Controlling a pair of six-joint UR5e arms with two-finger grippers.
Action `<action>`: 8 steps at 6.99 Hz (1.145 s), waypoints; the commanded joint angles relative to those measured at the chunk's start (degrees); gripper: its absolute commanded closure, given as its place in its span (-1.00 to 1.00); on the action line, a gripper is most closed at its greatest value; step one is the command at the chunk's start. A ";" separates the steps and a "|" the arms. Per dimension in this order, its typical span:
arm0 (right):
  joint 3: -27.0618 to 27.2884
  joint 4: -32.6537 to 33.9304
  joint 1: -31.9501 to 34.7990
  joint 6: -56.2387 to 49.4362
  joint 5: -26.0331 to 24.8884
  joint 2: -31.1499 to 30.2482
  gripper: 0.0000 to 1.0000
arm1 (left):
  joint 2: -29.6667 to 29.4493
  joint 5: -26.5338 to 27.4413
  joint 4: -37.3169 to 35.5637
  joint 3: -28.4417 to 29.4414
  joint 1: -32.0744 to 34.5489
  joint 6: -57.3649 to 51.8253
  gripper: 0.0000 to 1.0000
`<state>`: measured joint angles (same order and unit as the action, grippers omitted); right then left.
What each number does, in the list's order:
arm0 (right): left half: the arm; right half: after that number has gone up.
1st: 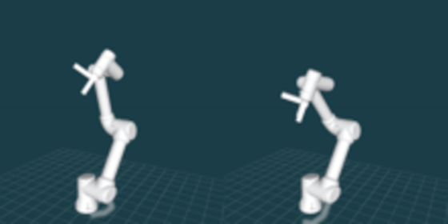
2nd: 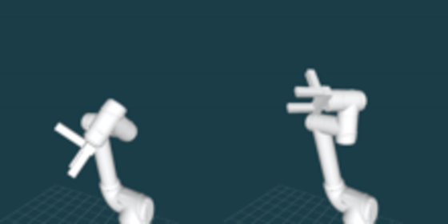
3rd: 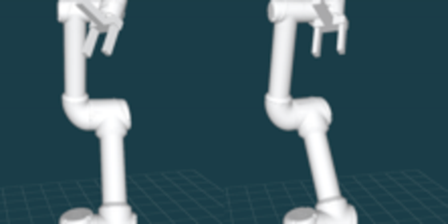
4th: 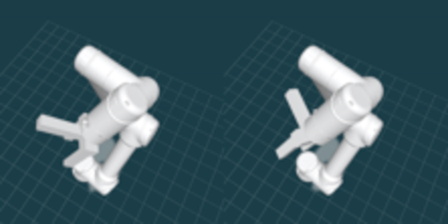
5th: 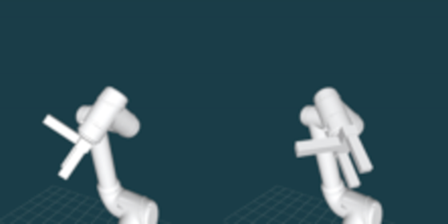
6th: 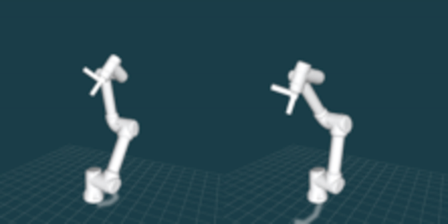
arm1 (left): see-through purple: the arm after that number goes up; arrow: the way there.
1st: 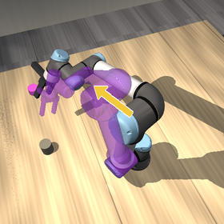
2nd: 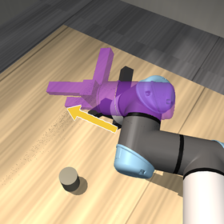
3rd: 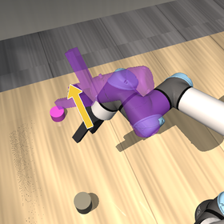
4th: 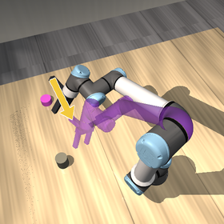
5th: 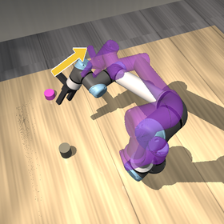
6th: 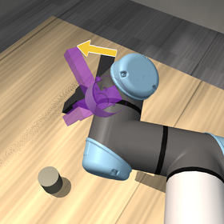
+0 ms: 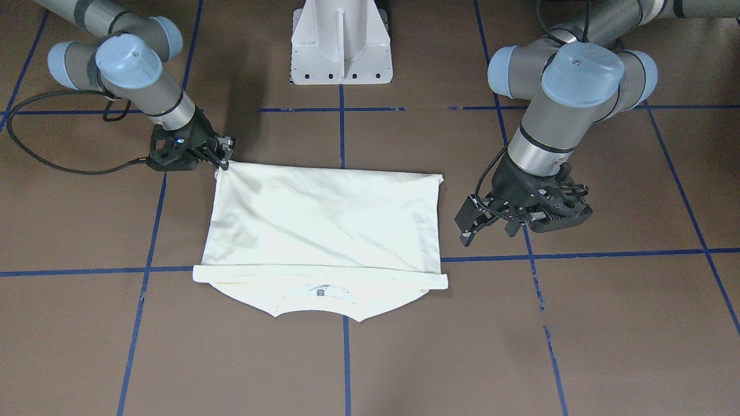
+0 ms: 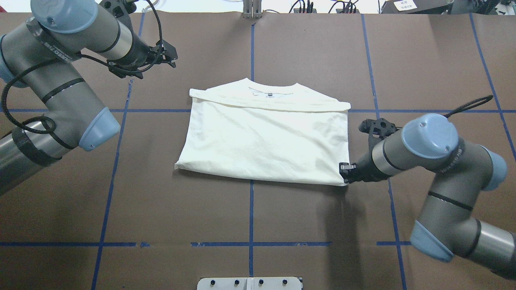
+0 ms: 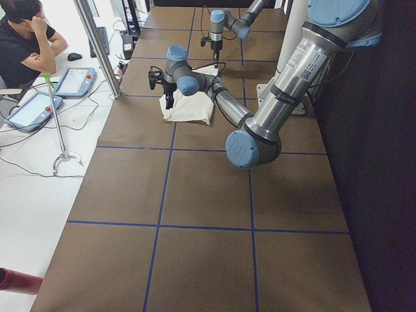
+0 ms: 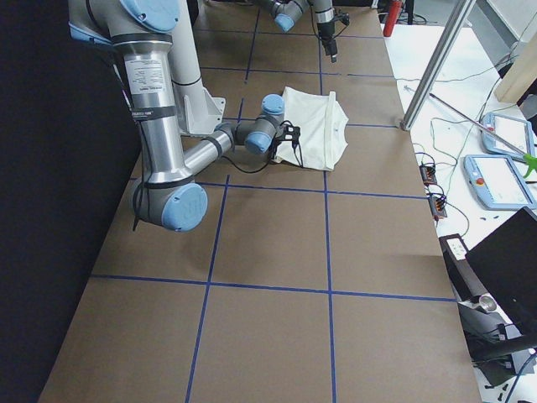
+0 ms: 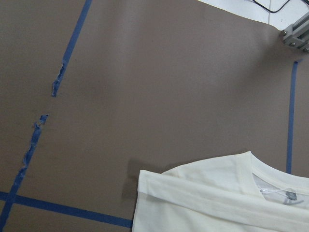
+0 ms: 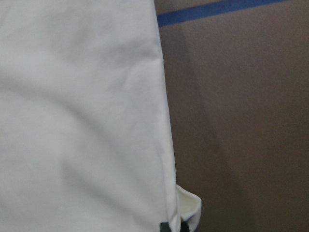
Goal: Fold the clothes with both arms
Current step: 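Grasp the side edge with the right gripper and drag the shirt, rotating it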
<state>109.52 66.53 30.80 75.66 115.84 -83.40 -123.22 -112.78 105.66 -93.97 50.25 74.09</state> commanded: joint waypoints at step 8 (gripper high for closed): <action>17.14 -0.35 -13.37 10.39 -3.60 -7.94 -1.00 | -0.01 -0.33 0.51 -0.69 -8.37 5.49 -1.00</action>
<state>126.90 66.18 12.03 85.87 112.73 -94.41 -123.22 -113.09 106.16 -94.56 45.91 75.91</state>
